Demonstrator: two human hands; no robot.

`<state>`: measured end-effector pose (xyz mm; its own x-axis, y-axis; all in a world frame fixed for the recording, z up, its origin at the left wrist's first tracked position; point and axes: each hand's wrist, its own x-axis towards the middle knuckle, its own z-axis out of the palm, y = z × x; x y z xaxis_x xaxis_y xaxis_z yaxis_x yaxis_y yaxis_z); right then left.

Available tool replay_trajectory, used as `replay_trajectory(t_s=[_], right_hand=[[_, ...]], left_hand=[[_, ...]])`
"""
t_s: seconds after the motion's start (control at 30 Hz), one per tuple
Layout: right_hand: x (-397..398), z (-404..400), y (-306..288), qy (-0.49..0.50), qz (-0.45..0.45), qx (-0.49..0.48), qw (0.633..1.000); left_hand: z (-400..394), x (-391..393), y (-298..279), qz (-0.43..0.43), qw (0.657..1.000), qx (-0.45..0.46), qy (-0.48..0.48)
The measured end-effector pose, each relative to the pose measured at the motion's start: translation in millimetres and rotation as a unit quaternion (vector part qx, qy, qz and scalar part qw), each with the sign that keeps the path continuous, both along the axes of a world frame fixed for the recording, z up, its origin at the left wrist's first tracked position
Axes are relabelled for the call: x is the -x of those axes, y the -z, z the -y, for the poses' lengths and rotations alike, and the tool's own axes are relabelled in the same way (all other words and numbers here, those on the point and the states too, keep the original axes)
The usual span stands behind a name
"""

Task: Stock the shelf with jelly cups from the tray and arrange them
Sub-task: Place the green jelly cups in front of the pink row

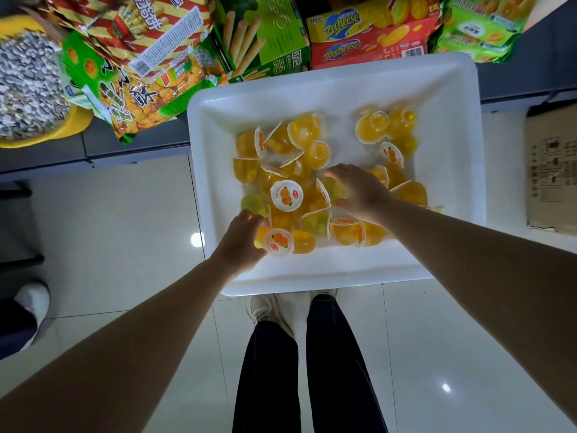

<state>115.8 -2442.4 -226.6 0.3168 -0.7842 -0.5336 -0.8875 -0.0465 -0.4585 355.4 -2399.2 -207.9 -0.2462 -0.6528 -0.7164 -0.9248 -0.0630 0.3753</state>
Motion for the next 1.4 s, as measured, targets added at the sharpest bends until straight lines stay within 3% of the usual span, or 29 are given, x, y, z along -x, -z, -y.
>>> replay_trajectory(t_s=[0.13, 0.3, 0.67, 1.1, 1.4], right_hand=[[2.0, -1.2, -7.5, 0.013, 0.008, -0.003, 1.000], [4.0, -2.5, -15.5, 0.028, 0.018, -0.007, 0.999], [3.0, -10.1, -24.8, 0.051, 0.015, -0.006, 0.999], [9.1, -19.8, -25.6, 0.112, 0.039, -0.030, 0.992], [7.2, -24.5, -42.1, 0.163, 0.080, -0.073, 0.981]], left_hand=[[1.6, 4.7, -6.5, 0.049, 0.998, 0.017, -0.024], [10.1, 9.5, -10.1, 0.121, 0.992, -0.021, 0.035], [13.6, 5.8, -11.3, 0.157, 0.984, -0.061, 0.057], [14.6, 6.7, -16.1, 0.151, 0.977, -0.129, -0.073], [13.9, 8.2, -30.2, 0.067, 0.948, -0.168, -0.263]])
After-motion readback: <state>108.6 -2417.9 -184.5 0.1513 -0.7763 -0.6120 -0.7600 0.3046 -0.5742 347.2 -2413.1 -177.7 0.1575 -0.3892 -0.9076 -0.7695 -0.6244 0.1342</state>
